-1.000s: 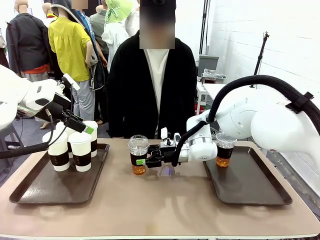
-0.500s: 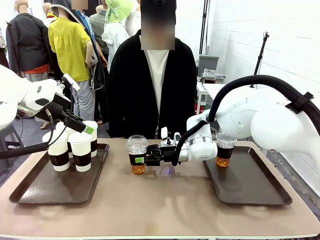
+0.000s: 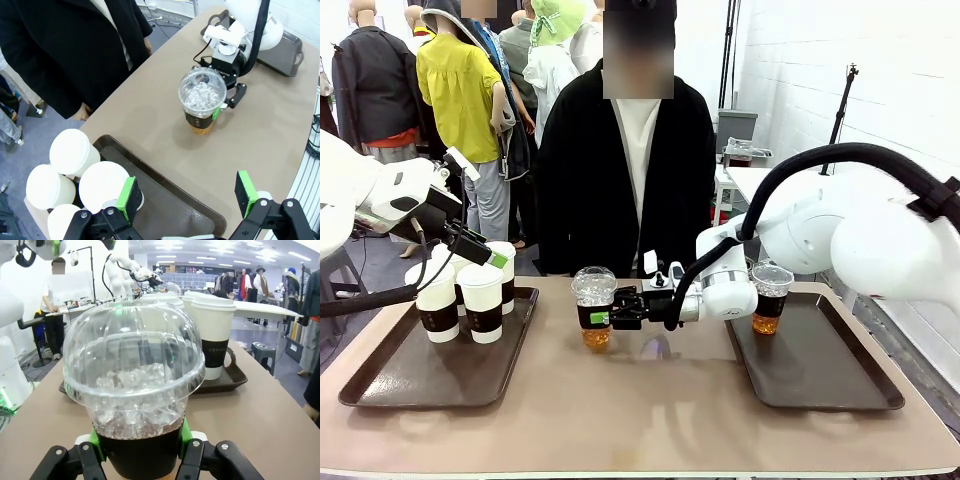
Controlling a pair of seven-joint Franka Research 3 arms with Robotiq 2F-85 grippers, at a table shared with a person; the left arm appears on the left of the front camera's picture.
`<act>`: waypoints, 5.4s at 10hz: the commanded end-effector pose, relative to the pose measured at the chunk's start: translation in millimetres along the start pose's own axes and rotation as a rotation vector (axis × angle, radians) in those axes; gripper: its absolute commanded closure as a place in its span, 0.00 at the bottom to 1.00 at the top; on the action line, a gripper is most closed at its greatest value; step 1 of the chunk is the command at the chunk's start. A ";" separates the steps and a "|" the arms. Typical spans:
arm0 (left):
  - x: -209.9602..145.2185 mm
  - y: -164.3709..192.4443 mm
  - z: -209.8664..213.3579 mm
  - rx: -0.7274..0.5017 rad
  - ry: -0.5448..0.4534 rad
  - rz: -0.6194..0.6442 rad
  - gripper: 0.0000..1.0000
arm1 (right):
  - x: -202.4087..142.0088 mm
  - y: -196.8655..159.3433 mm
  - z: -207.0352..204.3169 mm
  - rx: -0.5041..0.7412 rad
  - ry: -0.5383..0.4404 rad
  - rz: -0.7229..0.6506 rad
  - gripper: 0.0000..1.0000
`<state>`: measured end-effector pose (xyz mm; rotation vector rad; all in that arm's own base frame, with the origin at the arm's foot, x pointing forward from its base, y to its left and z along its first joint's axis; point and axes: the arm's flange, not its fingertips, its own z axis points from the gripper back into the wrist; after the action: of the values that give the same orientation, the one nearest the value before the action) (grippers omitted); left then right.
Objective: Distribute the coffee onto the tray.
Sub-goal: Pick up another iced Americano from the middle of the table and place it on the right Handle tray.
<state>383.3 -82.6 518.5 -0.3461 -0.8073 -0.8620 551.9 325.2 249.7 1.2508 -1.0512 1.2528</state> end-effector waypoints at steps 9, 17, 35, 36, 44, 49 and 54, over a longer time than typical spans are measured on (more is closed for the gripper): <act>-2.3 4.3 -1.8 -0.016 -0.008 -0.012 0.00 | 57.4 107.1 108.6 -0.173 0.036 -0.027 0.37; -2.3 4.3 -1.8 -0.016 -0.008 -0.012 0.00 | 43.5 110.3 130.8 -0.170 0.075 -0.063 0.37; -2.3 4.3 -1.8 -0.016 -0.008 -0.012 0.00 | -21.2 190.6 348.0 -0.414 0.060 0.059 0.37; -2.3 4.3 -1.8 -0.016 -0.008 -0.012 0.00 | -30.4 188.0 349.4 -0.416 0.053 0.065 0.37; -2.3 4.3 -1.8 -0.016 -0.008 -0.012 0.00 | -66.7 167.6 355.4 -0.427 0.005 0.031 0.37; -2.3 4.3 -1.8 -0.016 -0.008 -0.012 0.00 | -76.8 154.5 351.7 -0.409 0.010 -0.002 0.37; -2.3 4.3 -1.8 -0.016 -0.008 -0.012 0.00 | -79.0 156.0 352.7 -0.398 0.025 -0.061 0.00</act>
<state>383.1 -82.8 518.8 -0.3447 -0.8072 -0.8624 423.2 -45.8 213.0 0.9706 -1.1750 0.9425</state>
